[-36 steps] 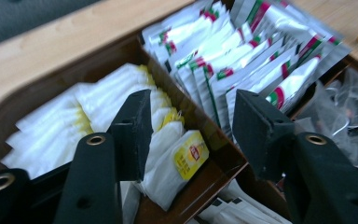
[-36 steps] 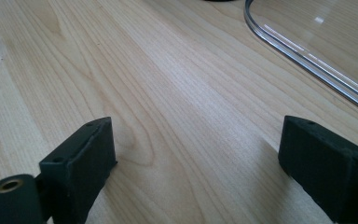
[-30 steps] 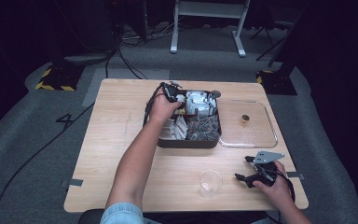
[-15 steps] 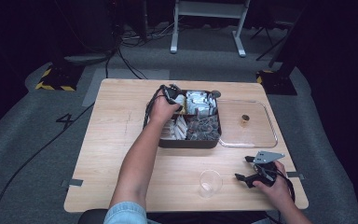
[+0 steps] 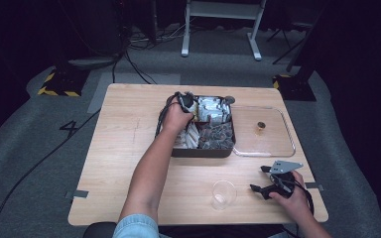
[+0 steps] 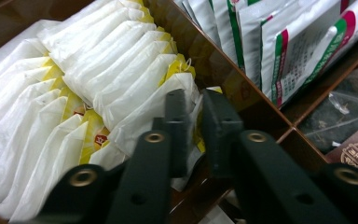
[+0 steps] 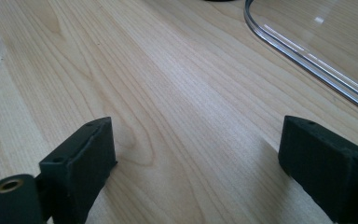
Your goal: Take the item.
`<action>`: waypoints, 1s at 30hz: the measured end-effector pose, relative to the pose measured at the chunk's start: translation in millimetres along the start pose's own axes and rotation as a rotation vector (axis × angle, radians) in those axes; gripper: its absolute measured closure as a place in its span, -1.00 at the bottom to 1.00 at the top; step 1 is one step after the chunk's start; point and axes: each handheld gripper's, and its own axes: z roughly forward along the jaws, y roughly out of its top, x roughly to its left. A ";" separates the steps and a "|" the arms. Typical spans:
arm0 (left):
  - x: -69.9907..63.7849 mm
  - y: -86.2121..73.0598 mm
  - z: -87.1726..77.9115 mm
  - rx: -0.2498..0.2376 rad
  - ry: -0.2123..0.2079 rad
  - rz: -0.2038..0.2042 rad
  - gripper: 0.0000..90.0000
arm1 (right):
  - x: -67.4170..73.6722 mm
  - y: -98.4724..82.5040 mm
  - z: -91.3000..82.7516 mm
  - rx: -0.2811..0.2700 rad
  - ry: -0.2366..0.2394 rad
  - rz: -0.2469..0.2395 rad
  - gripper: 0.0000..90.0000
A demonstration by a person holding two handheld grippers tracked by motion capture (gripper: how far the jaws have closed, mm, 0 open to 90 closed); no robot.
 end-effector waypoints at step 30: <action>15.4 3.4 -37.3 -0.107 -0.077 0.023 1.00 | 0.3 0.1 0.0 -0.001 0.001 0.005 -0.76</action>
